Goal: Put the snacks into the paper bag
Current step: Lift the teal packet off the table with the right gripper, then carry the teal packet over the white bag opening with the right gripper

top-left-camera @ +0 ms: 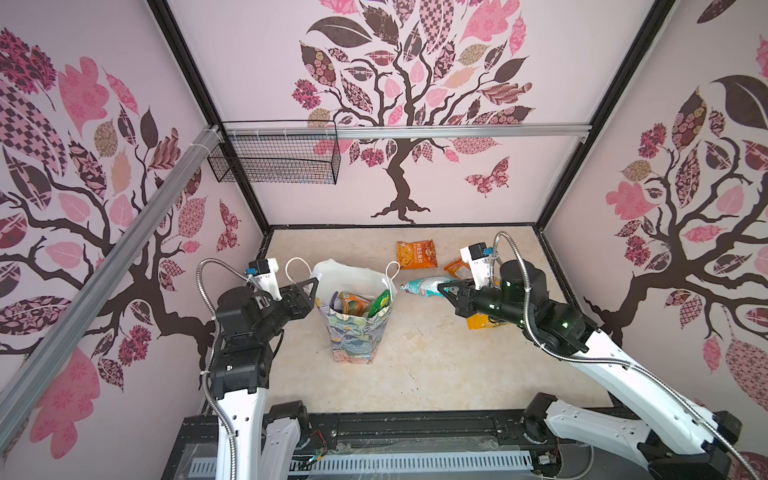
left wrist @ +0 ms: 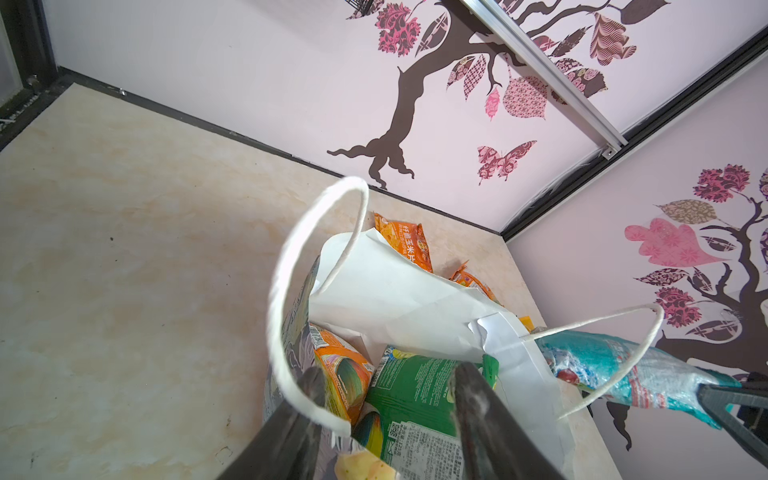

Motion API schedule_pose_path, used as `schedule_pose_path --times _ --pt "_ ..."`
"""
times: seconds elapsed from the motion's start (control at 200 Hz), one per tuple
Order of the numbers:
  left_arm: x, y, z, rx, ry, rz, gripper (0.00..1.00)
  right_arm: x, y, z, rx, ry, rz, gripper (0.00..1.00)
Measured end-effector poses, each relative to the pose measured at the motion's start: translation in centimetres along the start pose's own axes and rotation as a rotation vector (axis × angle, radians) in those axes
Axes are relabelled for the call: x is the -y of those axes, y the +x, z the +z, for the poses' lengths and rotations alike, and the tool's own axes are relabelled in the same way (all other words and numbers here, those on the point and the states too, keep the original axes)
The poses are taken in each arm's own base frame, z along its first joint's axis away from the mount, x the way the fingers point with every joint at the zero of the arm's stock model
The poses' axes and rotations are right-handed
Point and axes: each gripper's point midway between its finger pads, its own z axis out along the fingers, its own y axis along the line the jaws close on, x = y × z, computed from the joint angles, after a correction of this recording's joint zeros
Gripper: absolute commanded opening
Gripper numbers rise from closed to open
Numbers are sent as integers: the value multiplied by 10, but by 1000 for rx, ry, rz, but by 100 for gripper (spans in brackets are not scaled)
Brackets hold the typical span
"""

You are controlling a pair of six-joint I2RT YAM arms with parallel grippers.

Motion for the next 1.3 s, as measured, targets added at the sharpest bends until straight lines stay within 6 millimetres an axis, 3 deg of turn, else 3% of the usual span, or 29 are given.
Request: schedule_pose_path --times 0.515,0.74,1.045,1.17,1.3 --pt "0 0 0 -2 2 -2 54 -39 -71 -20 68 -12 -114 0" --pt "0 0 0 -2 2 -2 54 -68 -93 -33 100 -62 -157 0" --pt "0 0 0 -4 5 -3 54 -161 -90 -29 68 -205 -309 0" --pt "0 0 0 -3 4 -3 54 -194 -80 -17 43 -246 -364 0" --pt "0 0 0 -2 3 -3 54 -215 -64 4 -3 -263 -409 0"
